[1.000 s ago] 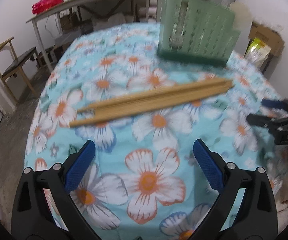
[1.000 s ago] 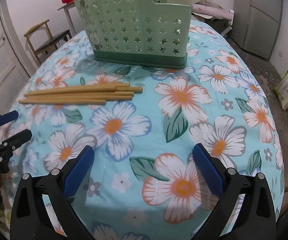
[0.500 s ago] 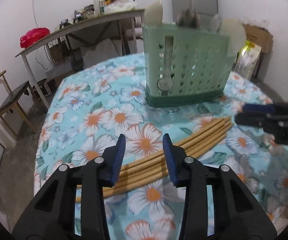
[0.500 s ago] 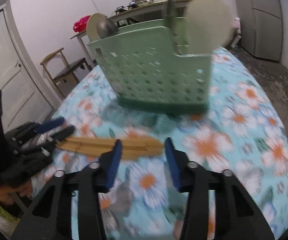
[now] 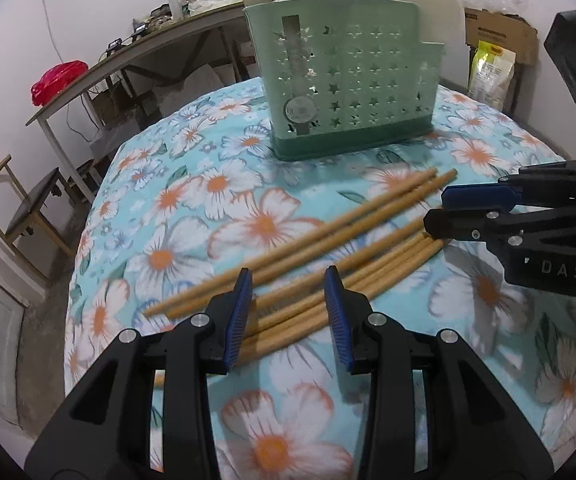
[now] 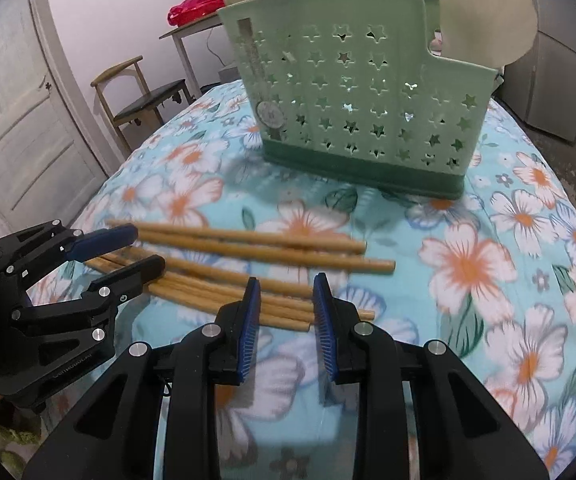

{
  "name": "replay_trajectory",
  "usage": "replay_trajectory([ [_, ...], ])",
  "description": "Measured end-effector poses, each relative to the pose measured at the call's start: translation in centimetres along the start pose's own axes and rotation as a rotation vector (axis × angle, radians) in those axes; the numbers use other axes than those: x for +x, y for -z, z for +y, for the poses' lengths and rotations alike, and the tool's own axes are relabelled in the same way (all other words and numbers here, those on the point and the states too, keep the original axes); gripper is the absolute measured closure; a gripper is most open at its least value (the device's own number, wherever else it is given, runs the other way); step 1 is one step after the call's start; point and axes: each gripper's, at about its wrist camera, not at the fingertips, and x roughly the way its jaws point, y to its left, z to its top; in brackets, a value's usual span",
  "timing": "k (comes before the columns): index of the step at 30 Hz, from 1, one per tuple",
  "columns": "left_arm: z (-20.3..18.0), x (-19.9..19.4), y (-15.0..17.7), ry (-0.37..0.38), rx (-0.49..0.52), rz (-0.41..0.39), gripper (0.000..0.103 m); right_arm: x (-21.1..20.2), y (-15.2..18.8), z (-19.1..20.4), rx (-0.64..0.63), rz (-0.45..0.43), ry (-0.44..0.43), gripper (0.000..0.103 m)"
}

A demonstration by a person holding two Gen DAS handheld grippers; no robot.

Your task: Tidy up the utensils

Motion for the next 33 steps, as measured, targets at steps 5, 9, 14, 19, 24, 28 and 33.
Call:
replay_trajectory([
  [5,-0.1,-1.0,1.0,0.028,-0.028,0.001,0.068,-1.1,1.2,-0.1,0.014,-0.002,-0.016,0.075],
  [9,-0.4,-1.7,1.6,0.04,-0.043,0.001,0.064,-1.7,2.1,0.2,0.014,0.005,-0.018,0.075],
  [14,-1.2,-2.0,2.9,0.038,-0.022,0.021,0.059,-2.0,3.3,0.0,0.034,0.026,-0.02,0.075],
  [19,-1.2,-2.8,3.5,0.04,-0.019,0.008,0.058,-2.5,3.7,-0.4,0.06,0.037,-0.044,0.074],
  [24,-0.6,-3.7,4.2,0.057,-0.036,-0.001,0.058,-3.3,4.1,-1.1,0.104,0.045,-0.087,0.068],
  [28,-0.4,-4.4,5.2,0.094,-0.049,0.009,0.058,-3.8,4.5,-2.2,0.158,0.045,-0.124,0.066],
  [33,0.5,-5.6,5.5,0.159,-0.096,-0.005,0.058,-4.7,4.4,-3.7,0.216,0.025,-0.134,0.064],
])
